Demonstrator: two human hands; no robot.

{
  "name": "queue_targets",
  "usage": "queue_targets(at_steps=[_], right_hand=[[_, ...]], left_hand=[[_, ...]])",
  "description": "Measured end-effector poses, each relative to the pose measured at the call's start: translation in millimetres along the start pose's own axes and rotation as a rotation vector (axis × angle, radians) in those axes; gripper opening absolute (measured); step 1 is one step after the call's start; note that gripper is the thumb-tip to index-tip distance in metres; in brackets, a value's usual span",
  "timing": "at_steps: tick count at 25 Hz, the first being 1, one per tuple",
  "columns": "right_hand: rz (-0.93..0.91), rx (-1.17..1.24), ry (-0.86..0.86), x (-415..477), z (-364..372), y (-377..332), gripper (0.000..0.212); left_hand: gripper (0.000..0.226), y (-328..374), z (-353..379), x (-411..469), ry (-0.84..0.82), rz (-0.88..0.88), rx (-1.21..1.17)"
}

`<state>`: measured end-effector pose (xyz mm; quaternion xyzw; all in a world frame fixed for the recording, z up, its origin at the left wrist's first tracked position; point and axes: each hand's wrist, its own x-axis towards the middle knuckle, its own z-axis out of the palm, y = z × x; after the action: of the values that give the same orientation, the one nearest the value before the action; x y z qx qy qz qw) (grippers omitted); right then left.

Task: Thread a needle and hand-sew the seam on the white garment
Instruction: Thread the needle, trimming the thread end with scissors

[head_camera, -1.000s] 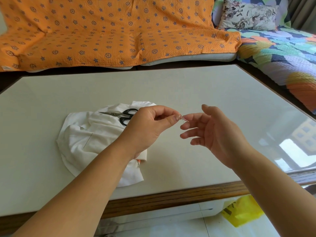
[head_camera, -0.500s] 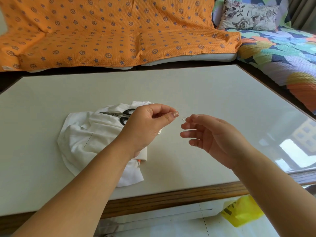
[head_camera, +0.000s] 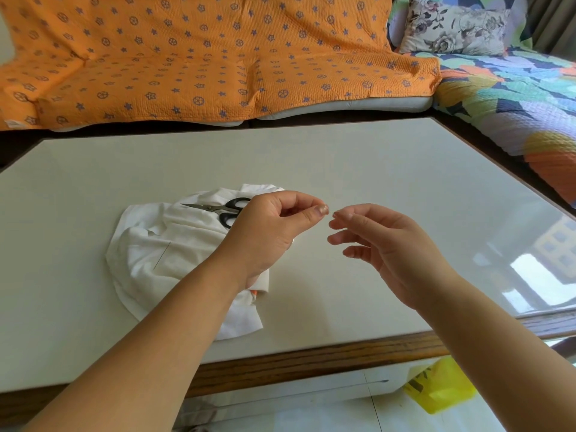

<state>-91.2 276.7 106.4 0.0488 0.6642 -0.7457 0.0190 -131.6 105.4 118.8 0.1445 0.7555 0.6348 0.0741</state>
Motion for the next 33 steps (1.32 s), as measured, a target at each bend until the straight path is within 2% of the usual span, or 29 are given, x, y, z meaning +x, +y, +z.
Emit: queue_targets(at_steps=[8,13,16,18,21,23,24,26,29,31,33], right_hand=[[0.121,0.156,-0.086,1,-7,-5,0.014],[0.111,0.14,-0.091,2,-12,-5,0.023],[0.049,0.133,-0.018,2,-11,-5,0.025],[-0.029,0.09,0.081,2,-11,-6,0.021],[-0.11,-0.058,0.211,1,-7,-5,0.008],[-0.159,-0.274,0.227,-2,-2,-1,0.009],[-0.185,-0.385,0.213,-5,1,0,0.009],[-0.248,-0.528,0.177,-11,6,1,0.011],[-0.319,-0.569,0.157,-14,7,-6,0.013],[-0.311,-0.573,0.152,-14,5,-9,0.014],[-0.276,-0.555,0.134,-13,5,-9,0.013]], left_hand=[[0.01,-2,-4,2,0.05,-0.036,-0.013],[0.016,-3,-7,4,0.093,-0.068,-0.044],[0.015,-3,-9,4,0.039,-0.108,-0.027],[0.014,-1,-11,3,-0.085,-0.196,-0.04],[0.019,2,-13,2,-0.25,-0.323,-0.329],[0.018,3,-12,2,-0.265,-0.346,-0.53],[0.02,4,-10,3,-0.245,-0.339,-0.548],[0.023,2,-7,1,-0.158,-0.24,-0.315],[0.023,-2,-3,-1,-0.084,0.022,0.264],[0.016,-6,0,-3,-0.095,0.131,0.369],[0.013,-7,1,-4,-0.109,0.129,0.332]])
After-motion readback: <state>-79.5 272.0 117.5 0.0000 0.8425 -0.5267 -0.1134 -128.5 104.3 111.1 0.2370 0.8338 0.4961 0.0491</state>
